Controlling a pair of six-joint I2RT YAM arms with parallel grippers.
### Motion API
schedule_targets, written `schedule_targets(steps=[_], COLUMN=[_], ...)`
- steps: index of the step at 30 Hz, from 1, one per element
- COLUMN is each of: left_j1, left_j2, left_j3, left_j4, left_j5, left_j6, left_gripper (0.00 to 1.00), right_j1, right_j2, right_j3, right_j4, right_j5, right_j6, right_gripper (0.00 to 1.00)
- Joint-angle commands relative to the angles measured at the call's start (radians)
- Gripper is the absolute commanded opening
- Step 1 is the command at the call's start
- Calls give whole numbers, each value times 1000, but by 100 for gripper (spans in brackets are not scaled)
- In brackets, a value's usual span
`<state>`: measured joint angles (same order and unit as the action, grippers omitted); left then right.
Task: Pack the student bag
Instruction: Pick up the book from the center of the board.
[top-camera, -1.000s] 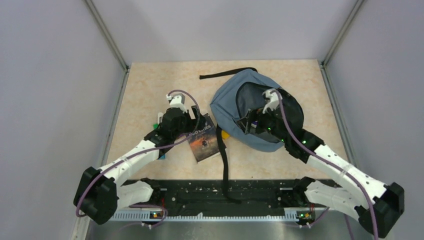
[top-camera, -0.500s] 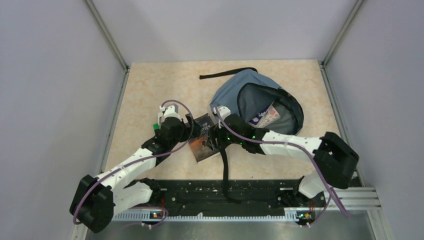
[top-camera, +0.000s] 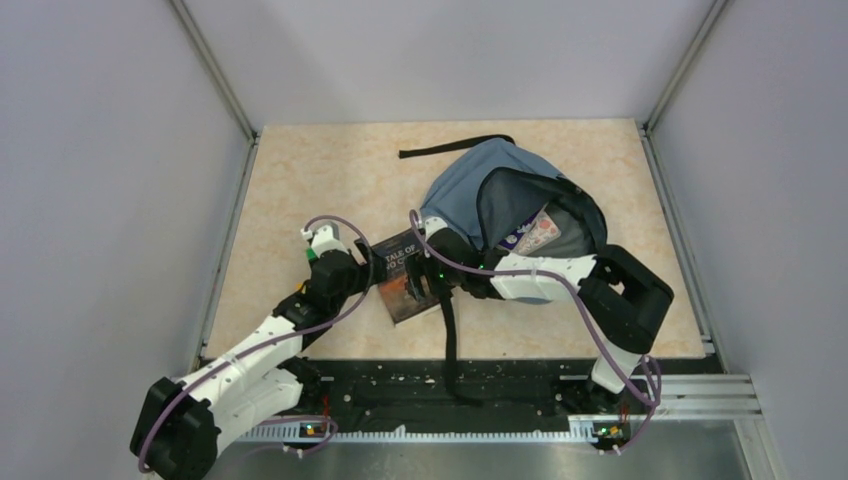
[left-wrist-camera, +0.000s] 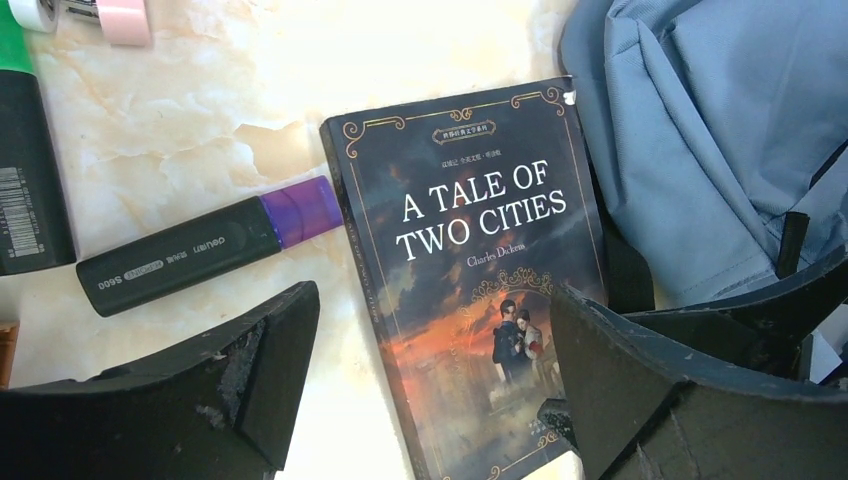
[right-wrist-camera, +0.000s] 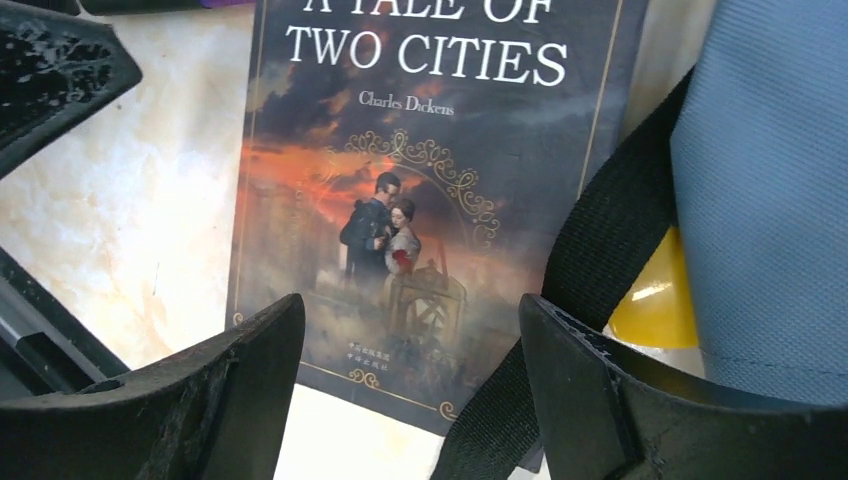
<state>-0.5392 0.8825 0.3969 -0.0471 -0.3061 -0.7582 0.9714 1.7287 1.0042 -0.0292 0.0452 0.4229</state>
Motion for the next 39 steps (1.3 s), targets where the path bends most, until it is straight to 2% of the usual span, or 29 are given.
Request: schedule_targets(steps=[1, 8, 12, 26, 39], left_j1=[-2, -2, -2, -2, -3], left_j2=[-10, 30, 53, 128, 188], left_j3=[-21, -35, -33, -77, -175], left_j4=[35, 87, 99, 144, 269], left_j5=[-7, 34, 53, 109, 238], left_j6=[-14, -30, -35, -106, -214], left_gripper=[89, 89, 89, 76, 65], right_j1=[-25, -52, -68, -103, -104], right_j2=[-33, -82, -96, -53, -20], right_j3=[-1, -72, -108, -172, -207], right_j4=[-76, -111, -84, 122, 399], right_j5=[83, 126, 91, -179, -288], right_j6=[47, 75, 82, 165, 319], right_gripper=[78, 79, 79, 77, 69])
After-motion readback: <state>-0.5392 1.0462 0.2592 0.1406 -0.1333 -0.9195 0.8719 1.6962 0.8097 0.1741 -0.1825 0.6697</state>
